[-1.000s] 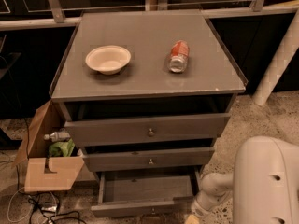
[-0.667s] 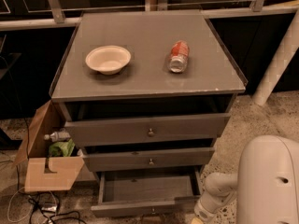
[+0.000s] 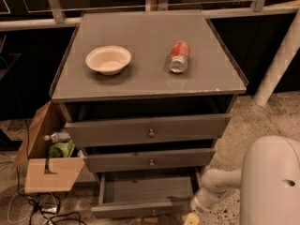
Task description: Open bottom drawer
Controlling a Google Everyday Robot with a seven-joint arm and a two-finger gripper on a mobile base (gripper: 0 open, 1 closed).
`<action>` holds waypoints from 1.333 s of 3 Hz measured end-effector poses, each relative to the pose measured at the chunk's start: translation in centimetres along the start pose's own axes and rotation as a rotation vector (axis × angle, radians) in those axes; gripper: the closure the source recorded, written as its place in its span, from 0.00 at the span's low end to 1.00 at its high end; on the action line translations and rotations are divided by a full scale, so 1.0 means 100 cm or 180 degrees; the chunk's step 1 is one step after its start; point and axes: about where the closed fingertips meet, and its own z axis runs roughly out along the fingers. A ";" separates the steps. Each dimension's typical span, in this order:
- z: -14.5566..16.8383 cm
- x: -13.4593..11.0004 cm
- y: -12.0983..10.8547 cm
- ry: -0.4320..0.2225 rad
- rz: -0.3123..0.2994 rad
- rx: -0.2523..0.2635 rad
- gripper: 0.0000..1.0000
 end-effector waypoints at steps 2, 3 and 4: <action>-0.005 -0.058 -0.023 -0.0248 -0.0367 0.0147 0.00; 0.015 -0.064 -0.039 -0.0194 -0.0340 0.0116 0.00; 0.034 -0.062 -0.052 -0.0135 -0.0274 0.0092 0.00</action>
Offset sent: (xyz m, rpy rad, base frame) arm 0.0762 0.0429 0.0095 0.0822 -0.1664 0.0869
